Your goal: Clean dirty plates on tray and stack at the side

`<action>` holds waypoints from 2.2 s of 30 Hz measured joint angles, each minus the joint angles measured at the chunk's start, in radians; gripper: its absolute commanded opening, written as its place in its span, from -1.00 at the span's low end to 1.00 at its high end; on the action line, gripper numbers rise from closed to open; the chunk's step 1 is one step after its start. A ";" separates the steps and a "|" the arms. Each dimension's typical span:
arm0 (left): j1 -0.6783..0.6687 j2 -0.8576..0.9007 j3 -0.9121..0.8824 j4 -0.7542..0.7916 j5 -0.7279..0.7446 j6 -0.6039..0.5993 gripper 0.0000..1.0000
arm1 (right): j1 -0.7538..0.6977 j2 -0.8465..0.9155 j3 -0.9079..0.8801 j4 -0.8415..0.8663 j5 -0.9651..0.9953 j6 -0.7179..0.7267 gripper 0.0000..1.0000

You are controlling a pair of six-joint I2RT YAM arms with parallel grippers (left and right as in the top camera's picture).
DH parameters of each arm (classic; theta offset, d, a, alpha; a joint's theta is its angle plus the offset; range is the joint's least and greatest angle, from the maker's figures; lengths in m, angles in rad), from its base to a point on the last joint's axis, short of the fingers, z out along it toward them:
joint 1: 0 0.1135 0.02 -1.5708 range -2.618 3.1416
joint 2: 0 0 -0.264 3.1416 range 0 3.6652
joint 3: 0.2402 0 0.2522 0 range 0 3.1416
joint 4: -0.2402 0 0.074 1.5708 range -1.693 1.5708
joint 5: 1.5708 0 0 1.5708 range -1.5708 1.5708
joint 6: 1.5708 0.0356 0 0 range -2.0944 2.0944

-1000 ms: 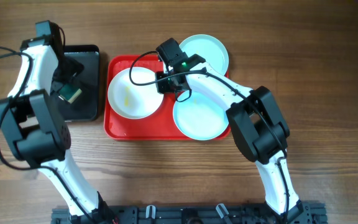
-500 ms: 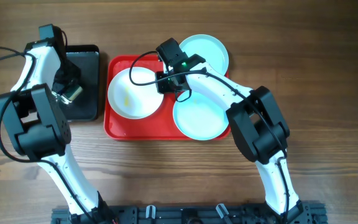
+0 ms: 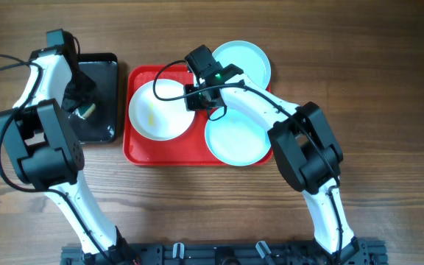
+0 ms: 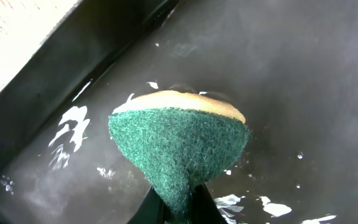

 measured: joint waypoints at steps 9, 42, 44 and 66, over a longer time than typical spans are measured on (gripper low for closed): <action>0.000 -0.082 0.029 -0.058 0.082 0.129 -0.92 | 0.000 0.000 0.000 0.000 0.000 0.000 -0.91; -0.308 -0.202 -0.328 0.214 0.308 0.463 -0.92 | -0.042 0.000 0.000 0.000 -0.117 -0.069 -0.92; -0.318 -0.205 -0.356 0.266 0.304 0.464 -0.92 | -0.042 0.000 0.000 -0.001 -0.117 -0.069 -0.91; -0.484 -0.228 -0.393 0.200 0.371 0.374 -0.92 | -0.041 0.009 0.000 -0.005 -0.143 -0.072 -0.91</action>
